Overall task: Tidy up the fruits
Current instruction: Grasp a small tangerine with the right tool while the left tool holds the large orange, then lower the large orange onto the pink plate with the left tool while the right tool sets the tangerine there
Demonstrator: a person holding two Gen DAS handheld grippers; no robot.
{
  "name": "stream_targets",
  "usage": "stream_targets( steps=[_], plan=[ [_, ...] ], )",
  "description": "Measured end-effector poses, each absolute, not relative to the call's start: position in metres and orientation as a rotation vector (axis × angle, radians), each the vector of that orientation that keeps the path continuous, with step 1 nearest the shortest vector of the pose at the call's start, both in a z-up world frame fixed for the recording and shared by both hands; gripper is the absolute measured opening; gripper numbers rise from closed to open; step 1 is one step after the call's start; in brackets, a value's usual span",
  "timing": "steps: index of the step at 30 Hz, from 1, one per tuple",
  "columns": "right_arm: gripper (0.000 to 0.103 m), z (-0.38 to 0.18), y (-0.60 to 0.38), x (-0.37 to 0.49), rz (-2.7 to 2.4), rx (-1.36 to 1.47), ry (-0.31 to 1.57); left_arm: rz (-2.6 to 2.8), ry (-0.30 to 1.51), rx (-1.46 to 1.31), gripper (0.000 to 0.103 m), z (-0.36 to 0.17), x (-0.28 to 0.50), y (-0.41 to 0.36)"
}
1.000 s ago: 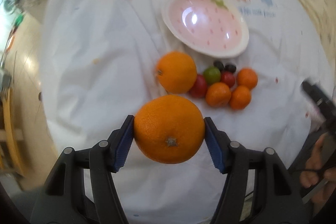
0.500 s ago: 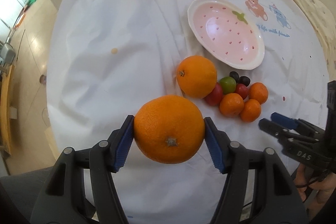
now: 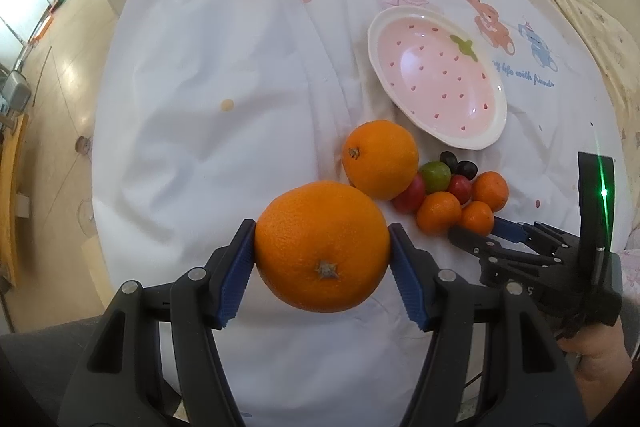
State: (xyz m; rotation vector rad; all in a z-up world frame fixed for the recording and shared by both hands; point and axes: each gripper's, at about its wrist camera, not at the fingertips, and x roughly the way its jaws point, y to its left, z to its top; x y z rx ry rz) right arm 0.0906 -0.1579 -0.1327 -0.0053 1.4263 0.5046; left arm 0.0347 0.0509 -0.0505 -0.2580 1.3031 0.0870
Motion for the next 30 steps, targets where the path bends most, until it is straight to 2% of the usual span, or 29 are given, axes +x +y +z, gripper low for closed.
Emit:
stream_targets(
  steps=[2,4,20,30],
  plan=[
    [0.055,-0.132,-0.158,0.089,0.515,-0.016,1.413,0.085,1.309,-0.259,0.061,-0.052,0.035,0.05],
    [0.045,-0.133,-0.158,0.088,0.51,-0.024,1.404,0.085,1.308,-0.254,0.061,-0.052,0.035,0.048],
    [0.044,-0.071,-0.204,0.063,0.548,0.111,1.314,0.122,1.261,-0.208,0.061,-0.047,0.03,0.053],
    [0.044,-0.041,-0.238,0.115,0.501,0.218,1.175,0.088,1.208,-0.156,0.061,-0.016,0.072,0.049]
  ],
)
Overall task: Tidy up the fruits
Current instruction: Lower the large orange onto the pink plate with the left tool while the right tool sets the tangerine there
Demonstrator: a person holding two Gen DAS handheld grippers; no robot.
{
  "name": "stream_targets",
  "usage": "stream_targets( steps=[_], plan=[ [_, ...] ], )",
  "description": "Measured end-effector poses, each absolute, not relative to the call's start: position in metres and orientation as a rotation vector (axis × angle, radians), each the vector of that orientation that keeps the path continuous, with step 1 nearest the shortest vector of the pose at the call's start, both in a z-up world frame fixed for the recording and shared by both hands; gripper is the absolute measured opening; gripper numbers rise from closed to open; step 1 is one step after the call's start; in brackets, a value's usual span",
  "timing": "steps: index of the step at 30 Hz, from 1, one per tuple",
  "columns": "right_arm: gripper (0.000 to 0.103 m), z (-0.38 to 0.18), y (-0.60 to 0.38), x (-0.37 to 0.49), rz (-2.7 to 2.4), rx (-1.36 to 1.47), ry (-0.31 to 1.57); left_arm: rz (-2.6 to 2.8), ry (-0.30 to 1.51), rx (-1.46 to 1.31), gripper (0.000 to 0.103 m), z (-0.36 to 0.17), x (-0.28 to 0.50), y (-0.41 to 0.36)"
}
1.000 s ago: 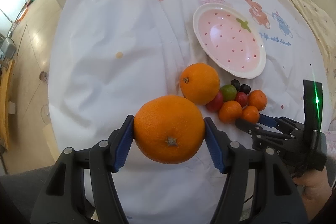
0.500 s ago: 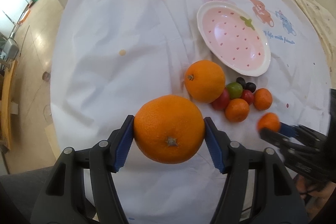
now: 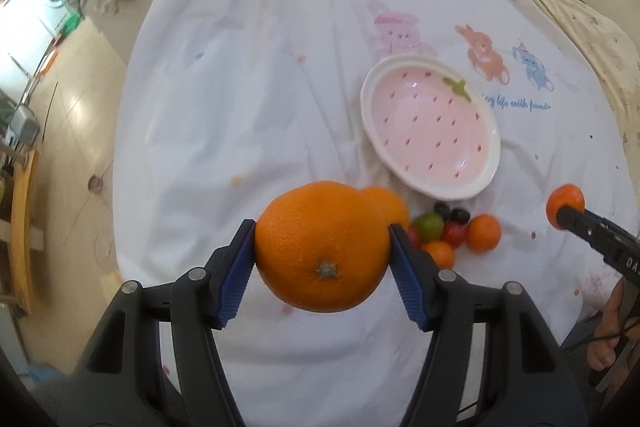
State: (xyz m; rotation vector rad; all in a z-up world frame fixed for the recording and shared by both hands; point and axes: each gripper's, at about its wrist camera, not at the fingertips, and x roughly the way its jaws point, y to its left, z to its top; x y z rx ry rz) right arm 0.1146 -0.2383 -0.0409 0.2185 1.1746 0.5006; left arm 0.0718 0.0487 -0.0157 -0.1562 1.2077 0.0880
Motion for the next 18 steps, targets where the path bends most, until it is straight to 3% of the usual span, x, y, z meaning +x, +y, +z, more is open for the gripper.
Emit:
stream_targets(
  steps=[18],
  plan=[
    [0.044,-0.077,-0.207,0.236,0.527,0.249,1.192,0.024,1.215,0.021,0.061,-0.054,0.197,-0.001]
  ],
)
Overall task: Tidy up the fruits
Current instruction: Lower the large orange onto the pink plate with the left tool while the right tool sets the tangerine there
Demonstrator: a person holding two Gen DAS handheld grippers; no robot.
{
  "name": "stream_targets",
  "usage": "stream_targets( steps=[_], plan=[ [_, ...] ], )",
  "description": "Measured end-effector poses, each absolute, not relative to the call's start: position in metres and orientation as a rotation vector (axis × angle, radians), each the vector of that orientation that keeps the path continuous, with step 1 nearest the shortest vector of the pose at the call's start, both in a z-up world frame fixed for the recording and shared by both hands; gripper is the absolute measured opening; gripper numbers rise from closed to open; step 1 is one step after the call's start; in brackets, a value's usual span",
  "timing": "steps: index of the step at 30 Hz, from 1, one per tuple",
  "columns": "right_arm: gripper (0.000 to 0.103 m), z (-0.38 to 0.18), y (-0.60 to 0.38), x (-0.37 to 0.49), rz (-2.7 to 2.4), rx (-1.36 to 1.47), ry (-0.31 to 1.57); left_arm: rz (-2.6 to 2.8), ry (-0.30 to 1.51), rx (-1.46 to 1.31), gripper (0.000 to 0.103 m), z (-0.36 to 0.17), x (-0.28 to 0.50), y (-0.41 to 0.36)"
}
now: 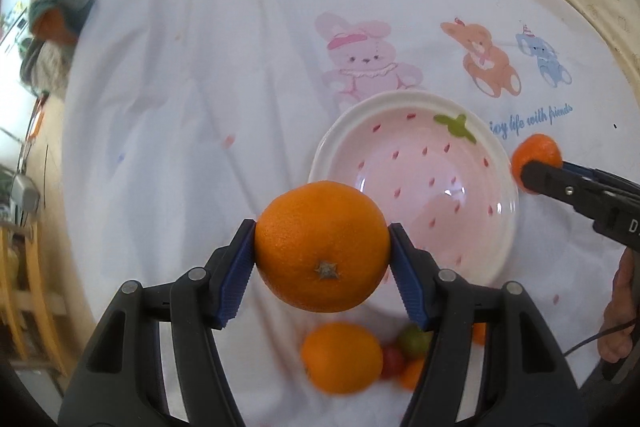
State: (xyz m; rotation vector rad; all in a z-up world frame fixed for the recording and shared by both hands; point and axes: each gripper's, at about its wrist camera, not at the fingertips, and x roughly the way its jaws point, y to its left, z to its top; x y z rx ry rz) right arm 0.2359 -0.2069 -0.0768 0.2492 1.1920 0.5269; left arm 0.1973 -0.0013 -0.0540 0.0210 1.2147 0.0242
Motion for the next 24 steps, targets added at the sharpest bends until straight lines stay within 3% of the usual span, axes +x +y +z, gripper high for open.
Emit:
stream_targets(
  steps=[9,24],
  plan=[
    [0.045,-0.108,-0.19,0.271,0.5,0.262,1.249,0.011,1.235,0.012,0.061,-0.093,0.234,-0.016],
    [0.047,-0.134,-0.189,0.291,0.499,0.382,1.334,-0.074,1.244,-0.035,0.062,-0.11,0.244,-0.026]
  ],
)
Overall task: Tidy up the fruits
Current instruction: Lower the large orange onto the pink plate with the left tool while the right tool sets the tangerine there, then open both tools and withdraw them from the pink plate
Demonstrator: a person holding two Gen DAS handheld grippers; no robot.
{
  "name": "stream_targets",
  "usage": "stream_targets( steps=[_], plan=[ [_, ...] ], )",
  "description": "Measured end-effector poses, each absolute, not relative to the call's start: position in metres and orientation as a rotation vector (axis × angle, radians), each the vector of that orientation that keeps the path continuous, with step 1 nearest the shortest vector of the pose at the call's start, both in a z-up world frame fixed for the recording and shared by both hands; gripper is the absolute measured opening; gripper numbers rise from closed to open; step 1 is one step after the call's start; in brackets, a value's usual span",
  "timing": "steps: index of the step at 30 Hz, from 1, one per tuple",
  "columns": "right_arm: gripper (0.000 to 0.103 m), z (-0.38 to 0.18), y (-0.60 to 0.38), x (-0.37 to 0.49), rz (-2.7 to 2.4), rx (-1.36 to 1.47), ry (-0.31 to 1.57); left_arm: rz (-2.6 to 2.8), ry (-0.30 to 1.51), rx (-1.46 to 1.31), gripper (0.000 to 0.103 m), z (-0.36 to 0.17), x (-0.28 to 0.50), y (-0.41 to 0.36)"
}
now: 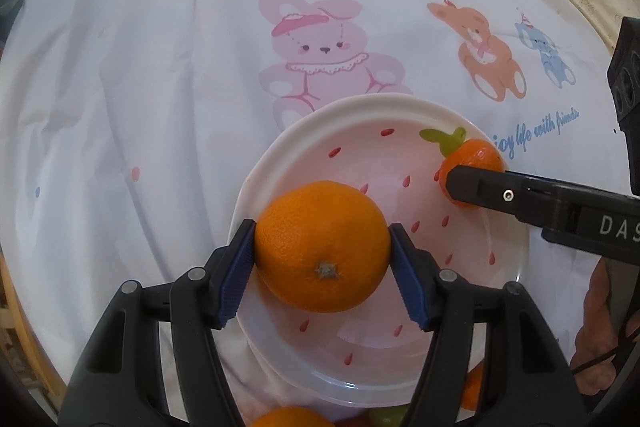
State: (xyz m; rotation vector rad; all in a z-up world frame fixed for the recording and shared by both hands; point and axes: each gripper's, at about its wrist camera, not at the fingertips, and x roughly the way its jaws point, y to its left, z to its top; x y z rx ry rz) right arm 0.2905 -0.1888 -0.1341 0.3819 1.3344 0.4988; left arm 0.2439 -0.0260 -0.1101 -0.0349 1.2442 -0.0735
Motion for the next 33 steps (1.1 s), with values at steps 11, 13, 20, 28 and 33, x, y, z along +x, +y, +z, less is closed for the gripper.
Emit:
stream_targets(
  steps=[11,13,20,28,33],
  plan=[
    [0.074,-0.128,-0.195,0.292,0.514,0.459,1.313,-0.092,1.204,-0.029,0.085,-0.102,0.242,-0.03],
    [0.074,-0.123,-0.196,0.292,0.518,0.447,1.293,-0.101,1.189,-0.028,0.086,-0.097,0.242,-0.03],
    [0.074,-0.117,-0.202,0.293,0.518,0.478,1.28,-0.096,1.18,-0.029,0.086,-0.092,0.24,-0.028],
    [0.074,-0.103,-0.204,0.288,0.52,0.493,1.249,-0.059,1.133,-0.06,0.086,-0.074,0.231,-0.016],
    [0.074,-0.084,-0.206,0.273,0.512,0.441,1.226,-0.038,1.129,-0.099,0.086,-0.06,0.221,-0.006]
  ],
)
